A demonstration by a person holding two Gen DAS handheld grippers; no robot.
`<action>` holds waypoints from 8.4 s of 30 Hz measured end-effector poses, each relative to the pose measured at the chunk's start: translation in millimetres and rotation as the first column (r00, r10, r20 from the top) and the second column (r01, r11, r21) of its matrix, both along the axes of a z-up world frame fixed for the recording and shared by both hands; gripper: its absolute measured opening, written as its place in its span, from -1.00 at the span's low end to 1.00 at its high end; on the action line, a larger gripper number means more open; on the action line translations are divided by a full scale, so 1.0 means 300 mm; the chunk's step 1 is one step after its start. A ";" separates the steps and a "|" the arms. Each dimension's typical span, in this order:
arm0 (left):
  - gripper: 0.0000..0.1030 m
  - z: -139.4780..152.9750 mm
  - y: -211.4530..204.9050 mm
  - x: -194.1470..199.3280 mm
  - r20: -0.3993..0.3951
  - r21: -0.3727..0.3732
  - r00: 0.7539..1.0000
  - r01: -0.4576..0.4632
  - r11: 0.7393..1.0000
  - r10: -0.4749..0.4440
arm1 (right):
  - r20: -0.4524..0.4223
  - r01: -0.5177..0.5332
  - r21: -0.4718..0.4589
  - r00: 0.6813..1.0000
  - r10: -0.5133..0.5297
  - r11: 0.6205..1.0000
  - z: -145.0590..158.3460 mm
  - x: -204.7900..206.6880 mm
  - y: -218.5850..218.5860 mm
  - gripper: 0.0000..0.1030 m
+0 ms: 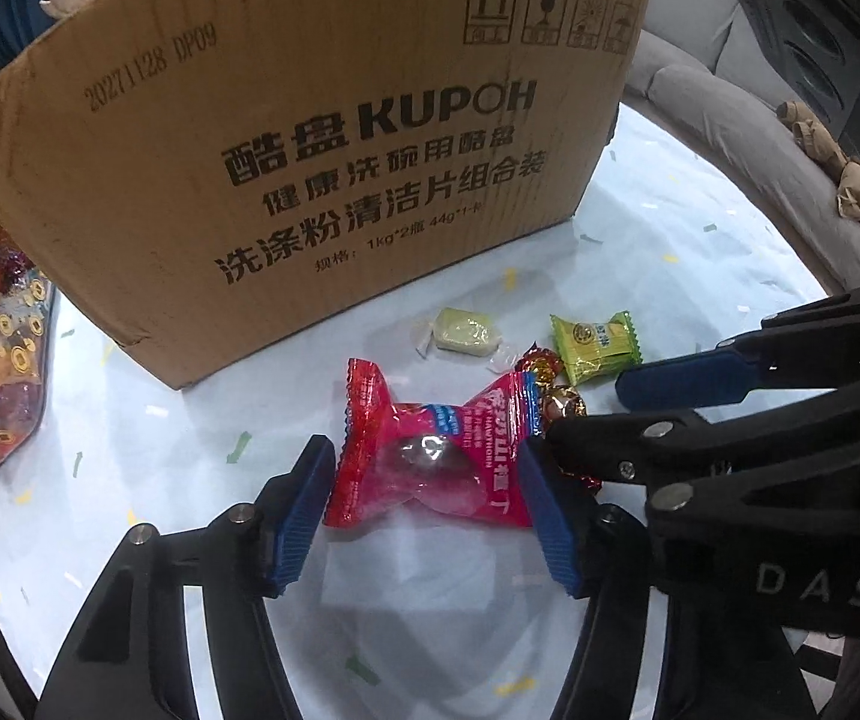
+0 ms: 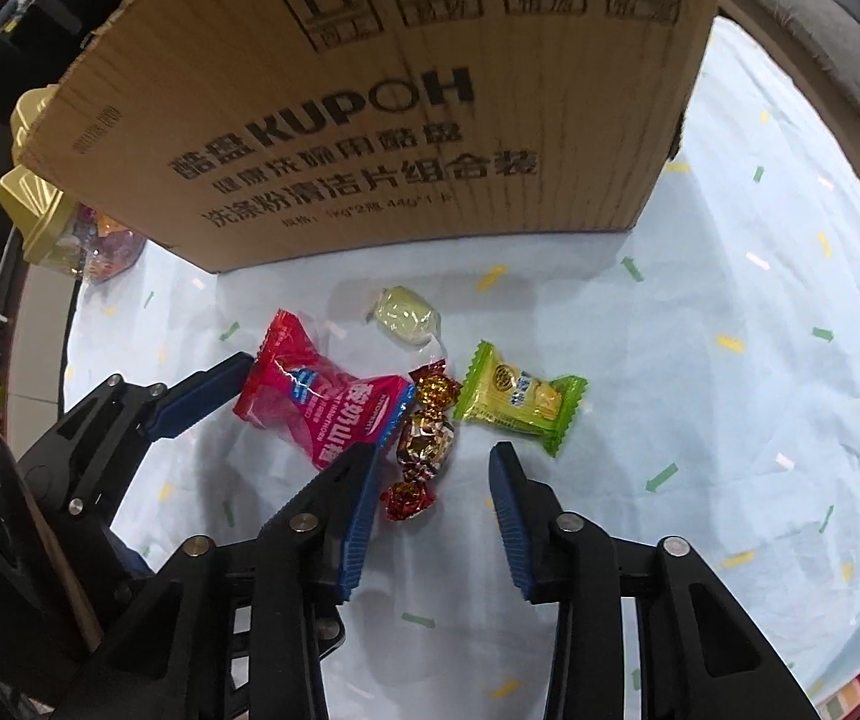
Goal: Organize snacks
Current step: 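Grasp the red candy pack with the left tool while the right tool grasps the gold-wrapped chocolate, then lift the red candy pack and gold chocolate and carry both over the box, then open both tools to drop the red pack and gold chocolate into the box, then withdraw both tools from the box back toward the remaining snacks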
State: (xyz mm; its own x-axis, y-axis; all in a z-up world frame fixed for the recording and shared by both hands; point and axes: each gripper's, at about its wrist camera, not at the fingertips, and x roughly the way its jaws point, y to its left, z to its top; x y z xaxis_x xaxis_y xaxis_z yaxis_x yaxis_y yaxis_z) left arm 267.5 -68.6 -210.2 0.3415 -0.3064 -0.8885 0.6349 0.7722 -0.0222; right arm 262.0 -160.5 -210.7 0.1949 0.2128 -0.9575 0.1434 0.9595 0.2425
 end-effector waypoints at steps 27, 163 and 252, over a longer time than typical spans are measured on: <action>-0.22 -0.018 0.054 -0.025 -0.014 -0.030 0.997 -0.081 0.996 0.081 | -0.008 0.004 -0.014 1.000 -0.004 1.000 -0.025 0.009 -0.008 -0.63; -0.11 0.493 0.032 0.322 0.155 -0.167 0.919 -0.337 0.927 0.362 | 0.467 -0.069 -0.254 0.865 0.185 0.965 0.557 0.255 -0.105 -0.62; 0.48 0.256 0.039 -0.153 0.383 -0.089 0.922 -0.020 0.996 0.053 | 0.551 0.093 -0.363 0.824 0.133 0.927 0.332 -0.274 -0.102 0.30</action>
